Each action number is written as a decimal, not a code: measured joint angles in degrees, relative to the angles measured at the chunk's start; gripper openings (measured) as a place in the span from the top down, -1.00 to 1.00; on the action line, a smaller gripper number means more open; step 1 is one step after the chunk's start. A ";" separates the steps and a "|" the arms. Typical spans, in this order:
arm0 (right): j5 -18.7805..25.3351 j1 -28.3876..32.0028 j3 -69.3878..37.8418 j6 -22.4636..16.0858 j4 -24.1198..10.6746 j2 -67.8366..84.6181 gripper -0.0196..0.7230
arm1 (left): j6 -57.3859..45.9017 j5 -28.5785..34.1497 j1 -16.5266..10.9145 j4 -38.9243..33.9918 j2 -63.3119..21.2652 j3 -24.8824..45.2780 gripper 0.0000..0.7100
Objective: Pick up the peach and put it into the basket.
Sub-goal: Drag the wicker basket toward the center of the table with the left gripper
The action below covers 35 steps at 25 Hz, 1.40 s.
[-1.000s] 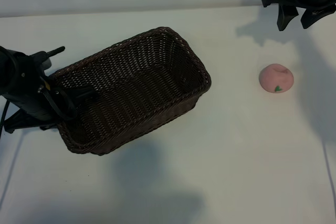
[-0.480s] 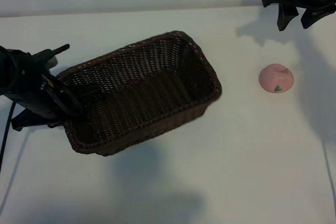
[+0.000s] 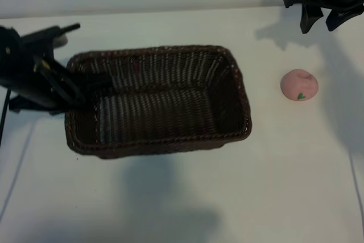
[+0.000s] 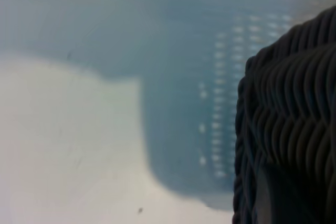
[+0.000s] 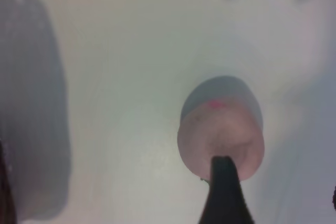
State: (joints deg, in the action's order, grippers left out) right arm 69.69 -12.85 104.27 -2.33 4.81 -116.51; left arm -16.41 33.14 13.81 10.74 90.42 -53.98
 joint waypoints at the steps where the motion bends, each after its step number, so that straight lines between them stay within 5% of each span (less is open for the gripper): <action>1: 0.00 0.00 0.00 0.00 0.00 0.00 -0.35 | 1.01 0.18 0.00 1.23 0.00 -1.25 0.74; 10: 0.00 0.00 0.00 -0.07 0.00 0.00 -0.35 | 8.08 0.25 0.00 8.01 1.45 -8.27 0.74; 22: 0.00 0.00 0.00 -0.07 0.00 0.00 -0.35 | 10.72 0.62 0.00 9.46 16.95 -20.40 0.74; 35: 0.00 0.00 0.00 -0.08 0.00 0.00 -0.35 | 10.96 -1.12 0.00 10.33 24.34 -22.17 0.74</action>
State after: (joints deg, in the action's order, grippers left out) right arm 69.69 -12.85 104.27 -2.41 4.81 -116.51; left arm -5.45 32.02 13.81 21.07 114.76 -76.15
